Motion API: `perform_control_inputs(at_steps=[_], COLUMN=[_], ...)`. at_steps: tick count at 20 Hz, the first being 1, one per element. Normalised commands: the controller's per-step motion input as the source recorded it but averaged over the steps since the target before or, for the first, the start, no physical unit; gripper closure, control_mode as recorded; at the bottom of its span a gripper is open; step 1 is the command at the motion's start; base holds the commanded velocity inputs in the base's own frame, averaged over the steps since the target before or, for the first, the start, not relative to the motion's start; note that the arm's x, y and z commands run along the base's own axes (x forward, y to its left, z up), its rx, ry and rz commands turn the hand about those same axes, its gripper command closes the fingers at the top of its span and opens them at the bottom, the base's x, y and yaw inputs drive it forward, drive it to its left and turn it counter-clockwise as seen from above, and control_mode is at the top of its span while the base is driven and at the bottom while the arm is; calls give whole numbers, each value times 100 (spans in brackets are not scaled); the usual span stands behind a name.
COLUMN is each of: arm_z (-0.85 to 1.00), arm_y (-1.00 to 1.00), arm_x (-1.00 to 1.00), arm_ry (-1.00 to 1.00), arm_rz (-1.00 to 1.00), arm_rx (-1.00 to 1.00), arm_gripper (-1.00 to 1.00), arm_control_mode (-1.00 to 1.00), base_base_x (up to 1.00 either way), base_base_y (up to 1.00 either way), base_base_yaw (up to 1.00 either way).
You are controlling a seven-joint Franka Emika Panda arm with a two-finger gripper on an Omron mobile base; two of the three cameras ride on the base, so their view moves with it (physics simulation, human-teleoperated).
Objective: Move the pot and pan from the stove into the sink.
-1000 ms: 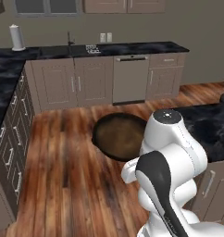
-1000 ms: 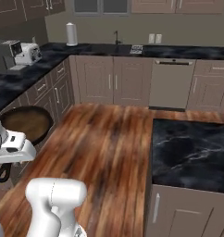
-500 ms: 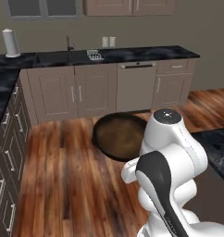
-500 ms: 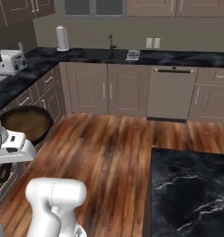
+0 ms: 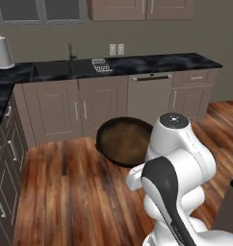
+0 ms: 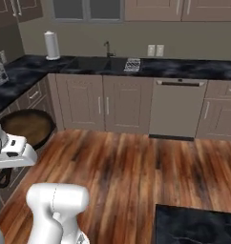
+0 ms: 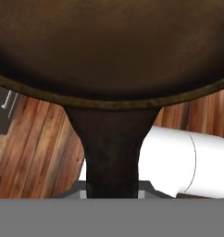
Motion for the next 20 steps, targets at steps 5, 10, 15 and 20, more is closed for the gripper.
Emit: perform_control_inputs(at_steps=[5,10,15,20], arm_z=[0,0,0,0], arm_y=[0,0,0,0], arm_x=[0,0,0,0], arm_ry=[0,0,0,0], arm_rz=[0,0,0,0], arm_rx=[0,0,0,0], arm_gripper=[100,100,100,100], arm_control_mode=[100,100,100,100], base_base_x=[100,100,99,96], base_base_y=[20,21,23,23], base_base_yaw=[-4,-3,-4,-3])
